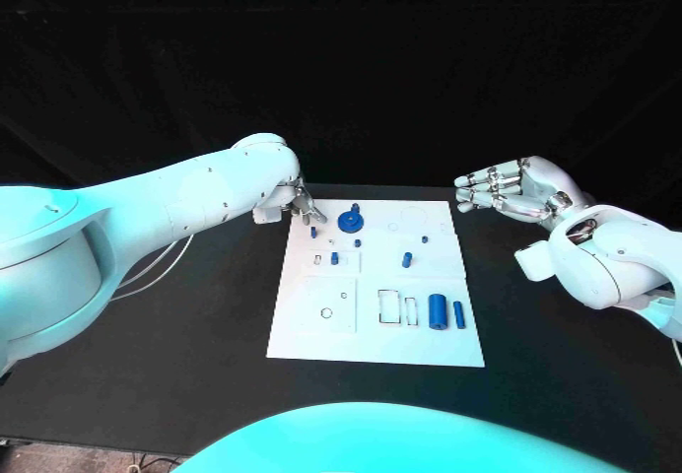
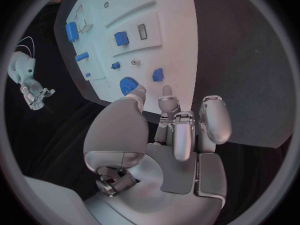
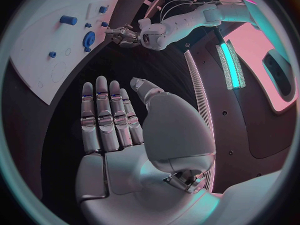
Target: Assemble the parts on the task board
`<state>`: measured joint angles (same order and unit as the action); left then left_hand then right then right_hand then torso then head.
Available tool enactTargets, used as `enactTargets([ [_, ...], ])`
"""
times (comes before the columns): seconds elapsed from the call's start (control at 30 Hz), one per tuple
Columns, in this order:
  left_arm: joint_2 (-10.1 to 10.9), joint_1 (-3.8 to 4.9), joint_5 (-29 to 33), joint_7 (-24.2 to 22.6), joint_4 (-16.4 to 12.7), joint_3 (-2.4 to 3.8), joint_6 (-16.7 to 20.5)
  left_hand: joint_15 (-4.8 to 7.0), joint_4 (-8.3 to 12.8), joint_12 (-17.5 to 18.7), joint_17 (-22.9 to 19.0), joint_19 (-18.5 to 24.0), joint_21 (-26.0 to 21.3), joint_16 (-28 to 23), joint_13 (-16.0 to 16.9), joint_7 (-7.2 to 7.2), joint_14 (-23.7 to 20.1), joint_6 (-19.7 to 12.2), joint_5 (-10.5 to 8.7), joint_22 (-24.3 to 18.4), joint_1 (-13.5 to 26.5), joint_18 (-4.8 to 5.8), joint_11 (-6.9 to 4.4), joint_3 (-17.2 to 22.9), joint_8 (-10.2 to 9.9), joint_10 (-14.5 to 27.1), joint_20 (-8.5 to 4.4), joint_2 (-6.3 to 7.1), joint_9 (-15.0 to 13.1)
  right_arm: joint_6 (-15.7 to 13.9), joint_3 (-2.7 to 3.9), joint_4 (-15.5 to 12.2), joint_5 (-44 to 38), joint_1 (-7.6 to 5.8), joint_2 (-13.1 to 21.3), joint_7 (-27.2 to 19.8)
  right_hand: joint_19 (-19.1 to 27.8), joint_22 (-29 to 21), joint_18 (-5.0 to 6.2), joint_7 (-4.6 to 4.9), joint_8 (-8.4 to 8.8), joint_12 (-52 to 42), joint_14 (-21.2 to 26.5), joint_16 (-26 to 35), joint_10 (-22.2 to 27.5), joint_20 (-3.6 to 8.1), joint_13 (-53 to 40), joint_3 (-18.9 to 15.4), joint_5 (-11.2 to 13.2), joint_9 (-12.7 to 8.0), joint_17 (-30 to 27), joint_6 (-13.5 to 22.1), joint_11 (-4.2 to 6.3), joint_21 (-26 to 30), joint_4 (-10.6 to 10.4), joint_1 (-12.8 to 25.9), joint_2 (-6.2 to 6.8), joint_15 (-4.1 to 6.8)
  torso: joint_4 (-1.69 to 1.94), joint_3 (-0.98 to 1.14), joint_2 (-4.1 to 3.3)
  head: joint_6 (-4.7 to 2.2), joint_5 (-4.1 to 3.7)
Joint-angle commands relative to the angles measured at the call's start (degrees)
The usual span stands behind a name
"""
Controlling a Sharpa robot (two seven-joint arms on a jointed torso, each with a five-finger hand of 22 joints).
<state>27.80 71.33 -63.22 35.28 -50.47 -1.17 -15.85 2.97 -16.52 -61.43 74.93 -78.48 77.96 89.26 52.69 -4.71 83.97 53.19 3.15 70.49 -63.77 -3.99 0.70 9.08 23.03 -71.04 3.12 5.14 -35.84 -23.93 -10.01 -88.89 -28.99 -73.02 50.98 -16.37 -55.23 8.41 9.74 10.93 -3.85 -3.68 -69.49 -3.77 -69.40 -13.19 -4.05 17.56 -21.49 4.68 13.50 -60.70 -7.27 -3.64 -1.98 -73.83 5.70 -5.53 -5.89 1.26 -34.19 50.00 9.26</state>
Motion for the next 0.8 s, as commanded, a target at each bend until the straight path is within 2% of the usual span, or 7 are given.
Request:
enactTargets([
  [0.03, -0.2, -0.09, -0.3, -0.3, 0.1, 0.02, -2.9, -0.13, 0.1, -0.2, 14.5, -0.2, 0.4, 0.3, -0.1, 0.04, 5.8, 0.6, -0.18, 0.1, -0.2, -0.45, -0.17, -0.4, -0.1, 0.0, 0.14, -0.42, 0.1, 0.9, 0.03, -0.1, -0.3, 0.04, -0.1, -0.6, 0.2, -0.1, 0.93, 0.08, 0.18, -0.3, 0.3, 0.1, 0.4, 0.07, 0.1, 0.4, -0.3, -0.1, -0.1, 0.5, -0.18, -0.1, 0.0, 0.0, 0.32, -0.06, 0.00, 0.01, 0.02, 0.00, 0.00],
  [0.33, -0.3, -0.21, 0.1, -0.1, 0.0, 0.01, -3.9, 0.07, 0.1, -0.8, 15.1, -0.6, 0.8, 0.7, 0.5, 0.31, 6.0, 1.8, -0.18, 0.8, -1.2, -0.31, -0.41, -0.7, 0.2, -0.4, 0.07, -1.50, 0.4, 0.9, 0.03, -0.1, -0.3, 0.04, -0.1, -0.6, 0.2, -0.1, 0.93, 0.08, 0.18, -0.3, 0.3, 0.1, 0.4, 0.07, 0.1, 0.4, -0.3, -0.1, -0.1, 0.5, -0.18, -0.1, 0.0, 0.0, 0.32, -0.06, -0.01, 0.03, -0.01, -0.02, 0.03],
  [0.53, -0.3, -0.23, 0.8, 0.1, 0.1, 0.01, -4.3, 0.24, 0.4, -0.7, 15.1, -0.7, 0.9, 0.7, 0.2, 0.51, 6.0, 2.3, -0.15, 0.9, -3.0, -0.30, -0.61, 0.0, 0.2, -0.4, -0.06, -2.73, 0.8, 0.9, 0.03, 0.0, -0.3, 0.04, -0.1, -0.6, 0.3, -0.2, 0.93, 0.08, 0.17, -0.3, 0.3, 0.1, 0.4, 0.06, 0.1, 0.5, -0.5, -0.1, -0.2, 0.5, -0.18, -0.1, 0.1, 0.0, 0.29, -0.06, -0.02, 0.00, 0.01, 0.00, 0.08],
  [0.8, -0.4, -0.25, 1.5, 0.1, 0.0, 0.00, -3.8, 0.25, 0.5, -0.6, 15.1, -0.7, 0.9, 0.7, 0.0, 0.51, 6.0, 2.3, -0.15, 1.0, -3.4, -0.29, -0.62, 0.3, 0.1, -0.3, -0.10, -2.92, 0.9, 0.9, 0.03, 0.0, -0.3, 0.04, -0.1, -0.6, 0.3, -0.4, 0.94, 0.10, 0.13, -0.3, 0.3, 0.1, 0.5, 0.05, 0.1, 0.8, -1.3, -0.1, -0.4, 0.6, -0.18, -0.2, 0.2, -0.1, 0.26, -0.05, -0.06, 0.01, -0.02, 0.00, 0.14],
])
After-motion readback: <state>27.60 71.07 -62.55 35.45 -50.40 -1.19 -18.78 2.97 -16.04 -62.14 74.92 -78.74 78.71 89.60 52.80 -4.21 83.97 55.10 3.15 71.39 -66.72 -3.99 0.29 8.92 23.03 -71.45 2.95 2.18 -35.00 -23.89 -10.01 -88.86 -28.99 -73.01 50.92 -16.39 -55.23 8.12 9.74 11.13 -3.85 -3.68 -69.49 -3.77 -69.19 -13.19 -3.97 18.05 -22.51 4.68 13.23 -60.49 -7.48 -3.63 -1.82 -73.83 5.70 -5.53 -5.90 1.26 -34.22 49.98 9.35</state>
